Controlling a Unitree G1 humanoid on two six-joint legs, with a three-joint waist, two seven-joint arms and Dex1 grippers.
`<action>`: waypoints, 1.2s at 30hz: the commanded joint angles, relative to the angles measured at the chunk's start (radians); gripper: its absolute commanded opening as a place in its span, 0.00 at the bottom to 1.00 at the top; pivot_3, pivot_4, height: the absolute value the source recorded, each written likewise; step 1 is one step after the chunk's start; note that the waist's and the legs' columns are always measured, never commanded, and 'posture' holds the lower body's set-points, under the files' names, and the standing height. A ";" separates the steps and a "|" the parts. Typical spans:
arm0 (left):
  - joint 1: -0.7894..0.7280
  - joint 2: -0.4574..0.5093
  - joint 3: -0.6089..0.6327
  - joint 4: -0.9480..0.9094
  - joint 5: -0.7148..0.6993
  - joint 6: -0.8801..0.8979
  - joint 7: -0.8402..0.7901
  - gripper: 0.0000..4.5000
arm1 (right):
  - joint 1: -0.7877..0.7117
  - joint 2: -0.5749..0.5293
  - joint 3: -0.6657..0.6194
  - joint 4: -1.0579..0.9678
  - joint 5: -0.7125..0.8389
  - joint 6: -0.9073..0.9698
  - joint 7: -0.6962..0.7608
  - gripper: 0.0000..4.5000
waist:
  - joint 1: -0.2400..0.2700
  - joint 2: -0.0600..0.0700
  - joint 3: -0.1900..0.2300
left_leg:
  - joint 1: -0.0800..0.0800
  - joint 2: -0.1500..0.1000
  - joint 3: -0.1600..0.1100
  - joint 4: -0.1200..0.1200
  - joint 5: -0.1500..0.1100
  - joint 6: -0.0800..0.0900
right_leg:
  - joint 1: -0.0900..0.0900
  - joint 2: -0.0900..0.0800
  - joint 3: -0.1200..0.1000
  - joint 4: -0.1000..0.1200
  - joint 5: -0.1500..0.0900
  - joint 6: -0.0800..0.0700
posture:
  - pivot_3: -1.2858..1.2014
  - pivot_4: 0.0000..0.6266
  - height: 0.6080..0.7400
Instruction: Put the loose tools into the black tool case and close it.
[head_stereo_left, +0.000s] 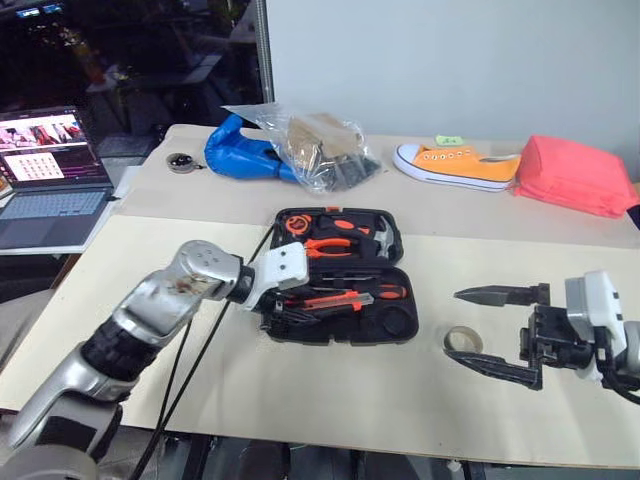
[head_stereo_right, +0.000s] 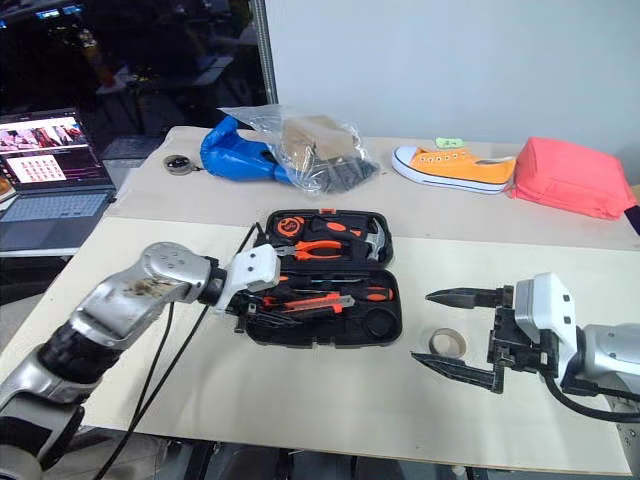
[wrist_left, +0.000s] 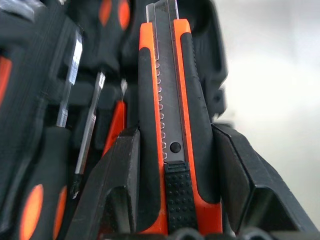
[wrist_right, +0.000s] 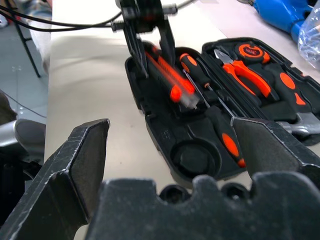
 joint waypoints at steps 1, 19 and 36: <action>-0.034 -0.031 -0.010 0.020 0.033 -0.027 -0.044 0.37 | 0.026 0.010 -0.053 -0.080 0.037 0.019 -0.045 1.00 | 0.002 0.000 0.000 | -0.001 0.000 0.000 0.000 0.000 0.000 | 0.000 0.000 0.000 0.000 0.000 0.000 | 0.52 0.24 1.00; 0.024 -0.064 0.184 -0.083 -0.027 0.060 -0.028 0.78 | 0.028 -0.008 -0.034 -0.122 0.093 0.061 -0.083 1.00 | 0.001 0.000 0.000 | 0.000 0.000 -0.001 0.002 0.000 0.000 | 0.001 -0.001 0.000 0.001 0.000 0.002 | 0.52 0.24 1.00; 0.495 -0.170 0.246 -0.100 0.073 -0.067 0.310 0.01 | -0.040 -0.031 -0.004 -0.055 0.086 0.060 -0.039 1.00 | -0.002 0.002 -0.002 | 0.004 0.001 -0.001 0.003 0.000 0.000 | 0.004 -0.003 0.001 0.001 0.001 0.003 | 0.52 0.24 1.00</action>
